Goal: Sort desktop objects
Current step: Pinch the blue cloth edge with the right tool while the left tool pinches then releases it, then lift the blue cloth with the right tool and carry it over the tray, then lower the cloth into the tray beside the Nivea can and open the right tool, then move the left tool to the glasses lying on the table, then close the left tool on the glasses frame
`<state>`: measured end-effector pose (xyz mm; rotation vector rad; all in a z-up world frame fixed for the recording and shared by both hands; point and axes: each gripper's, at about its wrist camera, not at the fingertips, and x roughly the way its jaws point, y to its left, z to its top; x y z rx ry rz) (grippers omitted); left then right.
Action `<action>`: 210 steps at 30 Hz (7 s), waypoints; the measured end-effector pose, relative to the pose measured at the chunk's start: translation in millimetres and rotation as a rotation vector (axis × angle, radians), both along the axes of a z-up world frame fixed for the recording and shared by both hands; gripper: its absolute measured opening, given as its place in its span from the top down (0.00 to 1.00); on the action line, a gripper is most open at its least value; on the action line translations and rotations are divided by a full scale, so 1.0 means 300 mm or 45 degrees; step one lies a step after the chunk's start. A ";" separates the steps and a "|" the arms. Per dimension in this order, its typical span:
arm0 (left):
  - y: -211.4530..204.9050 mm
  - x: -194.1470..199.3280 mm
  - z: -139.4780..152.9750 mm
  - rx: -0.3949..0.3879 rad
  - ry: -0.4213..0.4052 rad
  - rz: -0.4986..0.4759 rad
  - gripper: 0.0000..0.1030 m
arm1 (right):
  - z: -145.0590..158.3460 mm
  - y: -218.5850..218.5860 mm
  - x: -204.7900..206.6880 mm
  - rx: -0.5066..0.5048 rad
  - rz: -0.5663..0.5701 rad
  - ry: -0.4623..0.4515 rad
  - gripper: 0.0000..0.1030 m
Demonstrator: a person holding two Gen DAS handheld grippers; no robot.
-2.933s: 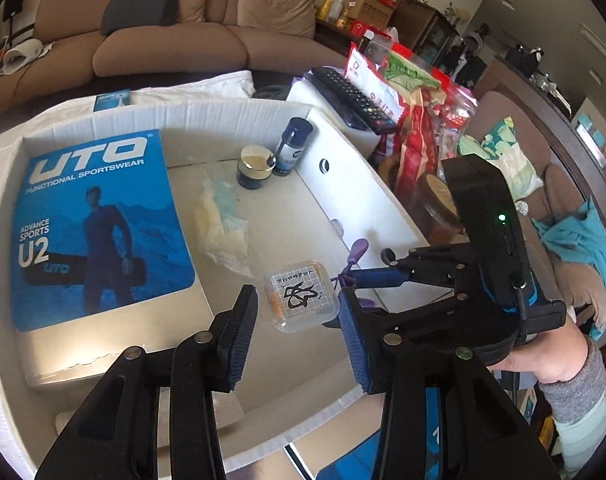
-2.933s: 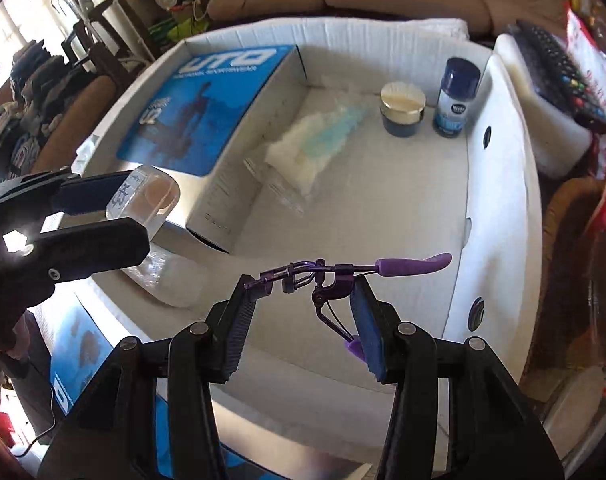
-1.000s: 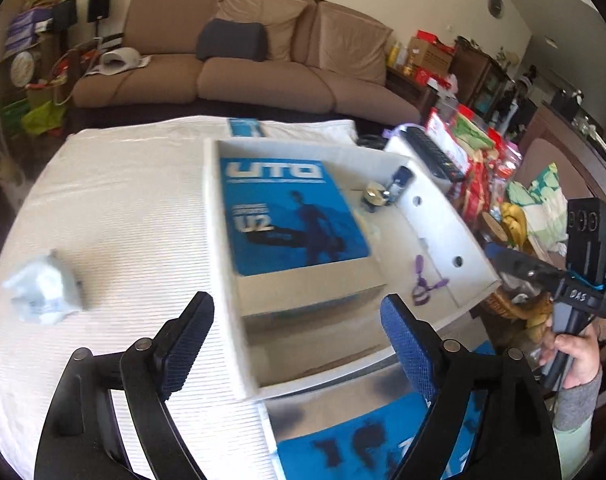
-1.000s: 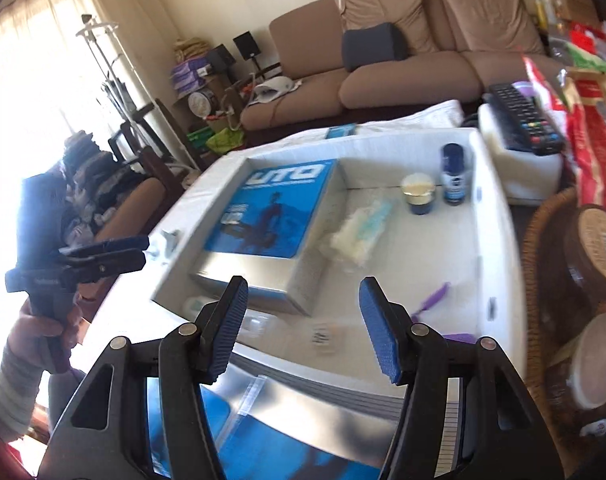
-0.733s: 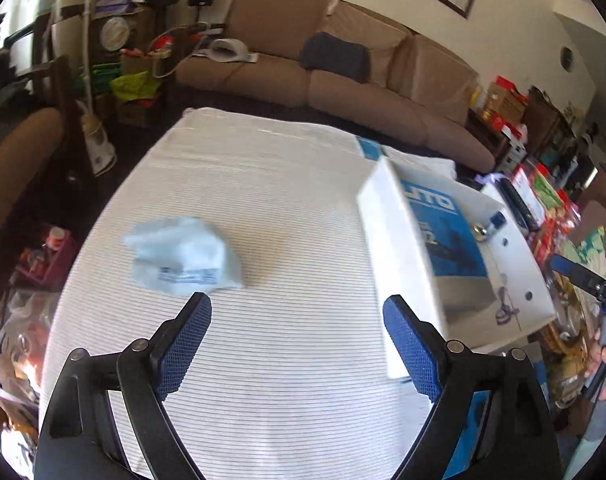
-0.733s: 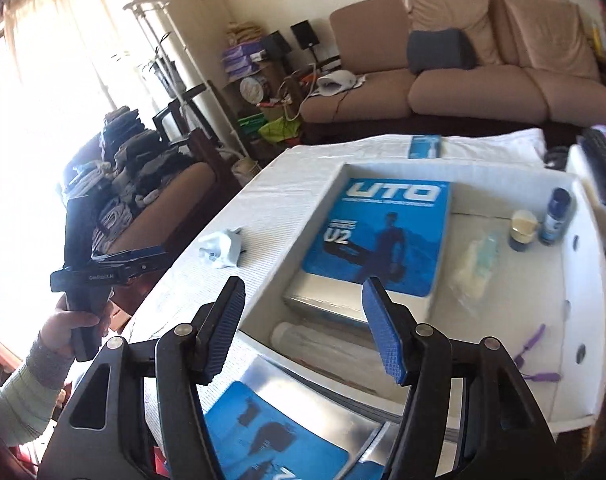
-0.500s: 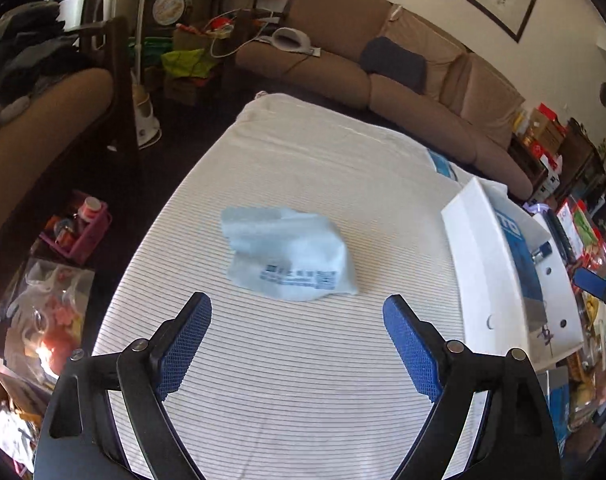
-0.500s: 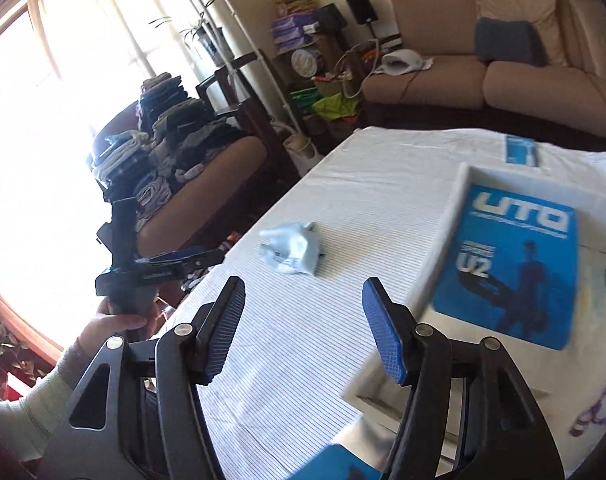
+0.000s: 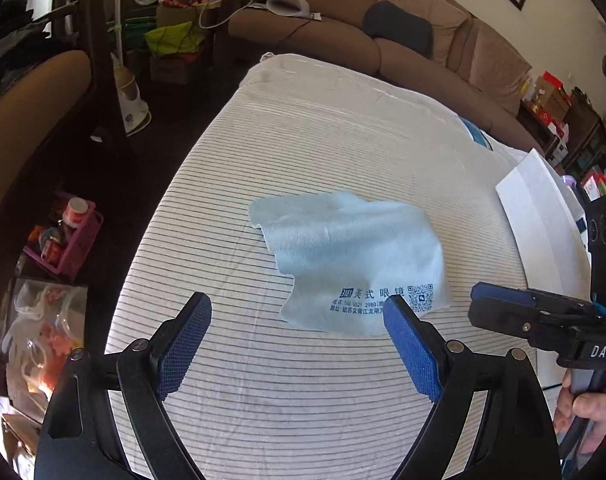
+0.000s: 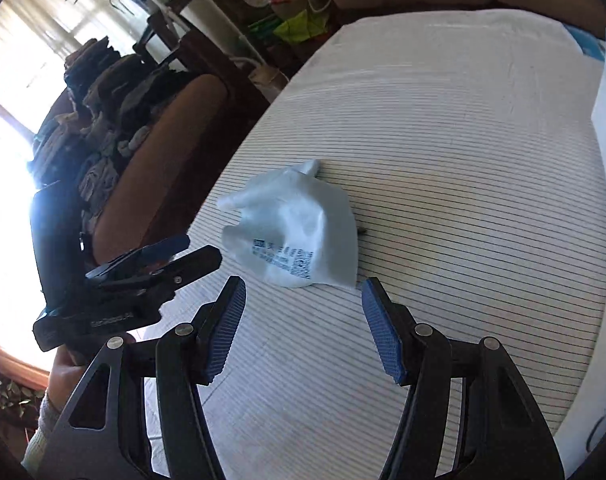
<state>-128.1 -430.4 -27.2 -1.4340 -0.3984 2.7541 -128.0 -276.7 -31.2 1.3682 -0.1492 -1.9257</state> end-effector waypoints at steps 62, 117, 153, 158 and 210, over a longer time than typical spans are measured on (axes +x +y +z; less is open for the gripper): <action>0.346 0.255 0.094 -0.007 0.211 -0.353 0.20 | 0.263 0.132 0.134 -0.146 0.067 0.010 0.98; 1.736 -0.234 0.755 -0.179 0.302 -0.958 0.94 | 0.809 1.480 -0.136 -0.162 -0.383 0.281 0.98; 1.377 -0.034 0.529 -0.175 0.154 -0.806 0.53 | 0.406 1.644 -0.056 0.391 -0.408 0.077 0.73; 1.031 0.022 0.518 -0.148 0.155 -0.587 0.37 | 0.511 1.570 0.003 0.170 -0.424 0.165 0.53; 0.010 -0.163 -0.019 -0.322 0.034 -0.260 0.12 | -0.022 -0.093 0.007 0.202 -0.304 0.274 0.00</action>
